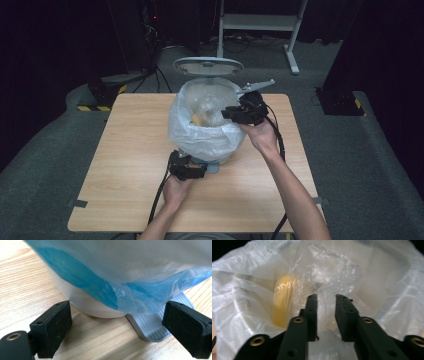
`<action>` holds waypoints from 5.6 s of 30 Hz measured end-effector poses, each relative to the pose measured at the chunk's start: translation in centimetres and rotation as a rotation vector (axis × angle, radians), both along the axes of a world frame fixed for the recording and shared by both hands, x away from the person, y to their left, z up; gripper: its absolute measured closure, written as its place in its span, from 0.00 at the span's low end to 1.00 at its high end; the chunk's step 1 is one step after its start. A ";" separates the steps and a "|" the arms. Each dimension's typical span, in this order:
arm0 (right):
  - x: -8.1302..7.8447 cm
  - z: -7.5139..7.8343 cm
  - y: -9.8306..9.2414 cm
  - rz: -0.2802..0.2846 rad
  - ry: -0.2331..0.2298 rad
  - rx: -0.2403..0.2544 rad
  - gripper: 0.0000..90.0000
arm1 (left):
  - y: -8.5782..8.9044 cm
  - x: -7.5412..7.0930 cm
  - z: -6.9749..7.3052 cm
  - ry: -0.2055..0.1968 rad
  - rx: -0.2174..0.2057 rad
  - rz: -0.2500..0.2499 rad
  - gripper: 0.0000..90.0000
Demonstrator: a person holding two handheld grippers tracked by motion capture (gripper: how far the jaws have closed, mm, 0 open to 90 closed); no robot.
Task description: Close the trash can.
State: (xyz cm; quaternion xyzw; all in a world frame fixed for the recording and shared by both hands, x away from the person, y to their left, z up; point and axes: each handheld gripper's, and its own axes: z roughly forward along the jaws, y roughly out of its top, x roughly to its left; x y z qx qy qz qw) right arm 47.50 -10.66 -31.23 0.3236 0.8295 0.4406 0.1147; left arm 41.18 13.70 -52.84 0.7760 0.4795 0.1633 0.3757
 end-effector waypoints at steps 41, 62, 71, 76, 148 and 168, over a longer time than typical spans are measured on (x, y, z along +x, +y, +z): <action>-3.3 0.6 -6.8 -0.082 -0.103 0.234 0.58 | 0.1 0.0 0.0 0.000 0.008 -0.006 0.12; -4.7 -0.5 -9.0 -0.109 -0.100 0.276 0.58 | 0.1 0.0 0.1 0.000 0.008 -0.007 0.12; -5.3 -1.1 -9.9 -0.126 -0.105 0.283 0.59 | 0.1 0.0 0.1 0.000 0.009 -0.007 0.12; -5.6 -1.3 -10.2 -0.132 -0.104 0.285 0.59 | 0.1 0.0 0.1 0.000 0.009 -0.007 0.12; -9.4 -8.8 -13.2 -0.212 -0.019 0.331 0.59 | 0.2 0.0 0.1 0.002 0.014 -0.013 0.12; -10.2 -11.6 -13.0 -0.238 0.020 0.328 0.58 | 0.2 0.0 0.1 0.002 0.013 -0.012 0.12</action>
